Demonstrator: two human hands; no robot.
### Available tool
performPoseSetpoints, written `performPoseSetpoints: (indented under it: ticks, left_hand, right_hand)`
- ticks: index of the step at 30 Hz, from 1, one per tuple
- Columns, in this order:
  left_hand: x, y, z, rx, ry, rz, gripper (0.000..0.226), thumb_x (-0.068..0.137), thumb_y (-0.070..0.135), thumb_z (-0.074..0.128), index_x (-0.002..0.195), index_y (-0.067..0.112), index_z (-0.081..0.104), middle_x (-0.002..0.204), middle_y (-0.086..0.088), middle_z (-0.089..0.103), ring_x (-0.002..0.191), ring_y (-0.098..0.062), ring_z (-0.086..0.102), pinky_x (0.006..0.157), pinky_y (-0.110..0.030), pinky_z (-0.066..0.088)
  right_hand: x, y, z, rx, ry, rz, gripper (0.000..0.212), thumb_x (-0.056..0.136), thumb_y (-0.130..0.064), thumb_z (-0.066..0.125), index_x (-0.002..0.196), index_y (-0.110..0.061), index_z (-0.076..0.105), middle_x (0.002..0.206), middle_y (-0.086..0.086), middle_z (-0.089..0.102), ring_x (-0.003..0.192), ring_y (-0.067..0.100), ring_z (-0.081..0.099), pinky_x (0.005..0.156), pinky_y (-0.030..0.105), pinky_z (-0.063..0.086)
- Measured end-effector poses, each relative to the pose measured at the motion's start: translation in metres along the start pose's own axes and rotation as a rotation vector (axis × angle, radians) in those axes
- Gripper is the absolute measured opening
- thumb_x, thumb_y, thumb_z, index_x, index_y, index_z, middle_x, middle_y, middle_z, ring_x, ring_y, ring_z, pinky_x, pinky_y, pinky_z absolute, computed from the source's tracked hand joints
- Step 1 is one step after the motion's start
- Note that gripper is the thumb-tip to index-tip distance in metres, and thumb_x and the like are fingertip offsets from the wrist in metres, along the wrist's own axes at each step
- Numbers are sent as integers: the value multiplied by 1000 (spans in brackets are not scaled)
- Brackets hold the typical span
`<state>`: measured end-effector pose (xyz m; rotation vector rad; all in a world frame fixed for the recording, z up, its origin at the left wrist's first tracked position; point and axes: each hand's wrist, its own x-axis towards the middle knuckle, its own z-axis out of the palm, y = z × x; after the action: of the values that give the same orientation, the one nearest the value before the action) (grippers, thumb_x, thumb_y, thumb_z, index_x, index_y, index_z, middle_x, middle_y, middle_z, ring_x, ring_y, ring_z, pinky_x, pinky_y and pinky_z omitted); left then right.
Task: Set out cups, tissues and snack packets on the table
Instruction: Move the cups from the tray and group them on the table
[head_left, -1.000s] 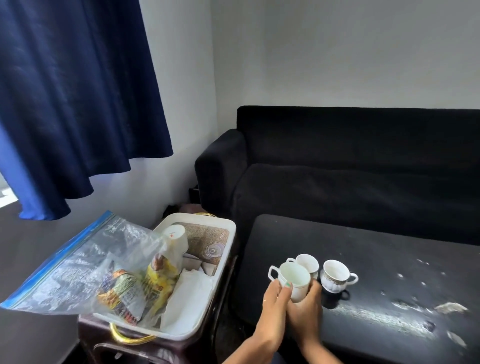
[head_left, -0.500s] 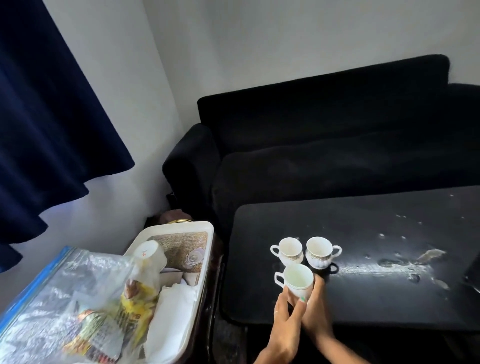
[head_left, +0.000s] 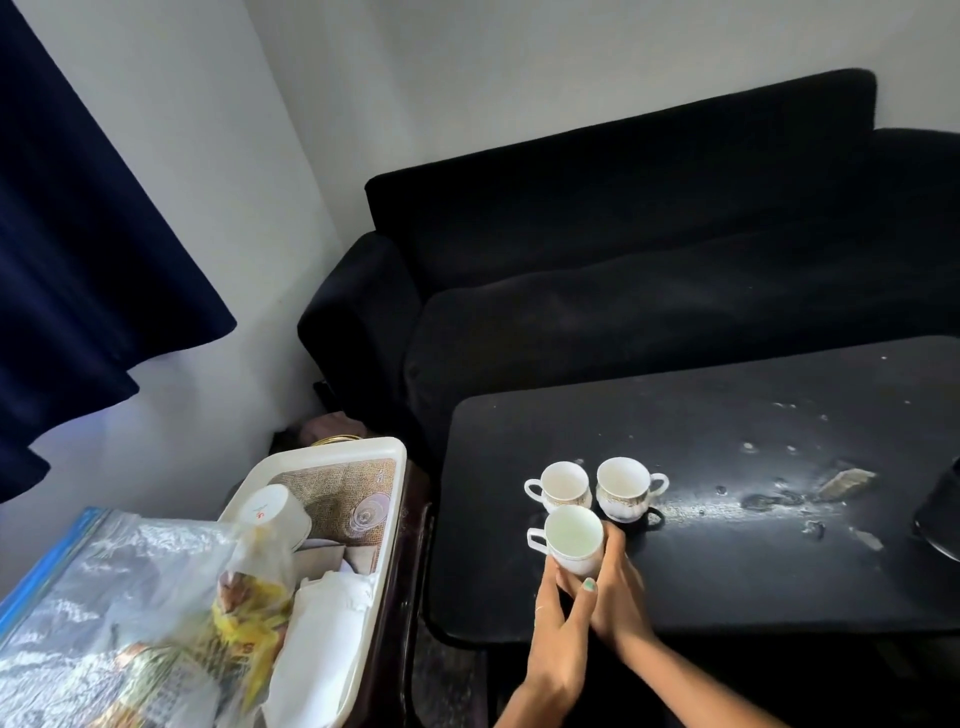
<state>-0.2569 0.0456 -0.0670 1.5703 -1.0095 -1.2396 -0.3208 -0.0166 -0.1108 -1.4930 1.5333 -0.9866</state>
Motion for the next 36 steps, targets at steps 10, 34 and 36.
performPoseSetpoints:
  ticks: [10,34,36]
  left_hand:
    - [-12,-14,-20,266,114,-129,64,92,26,58,146,17,26,152,-3,30,137,-15,34,111,-25,28]
    - [-53,46,-176,829,686,47,54,94,39,44,142,20,29,146,1,39,131,-21,39,104,-34,36]
    - [-53,48,-181,886,707,47,56,94,38,43,144,20,25,150,1,34,135,-21,35,107,-34,33]
  right_hand:
    - [-18,6,-17,-119,45,124,86,59,-5,81,133,-4,37,134,18,36,130,32,30,108,39,28]
    - [-46,-172,85,-236,-374,-494,18,82,-9,56,96,-20,59,105,-5,53,104,17,52,92,39,42]
    - [-32,-183,97,-316,-424,-516,19,84,-12,55,100,-21,58,113,-3,52,111,19,49,94,38,40]
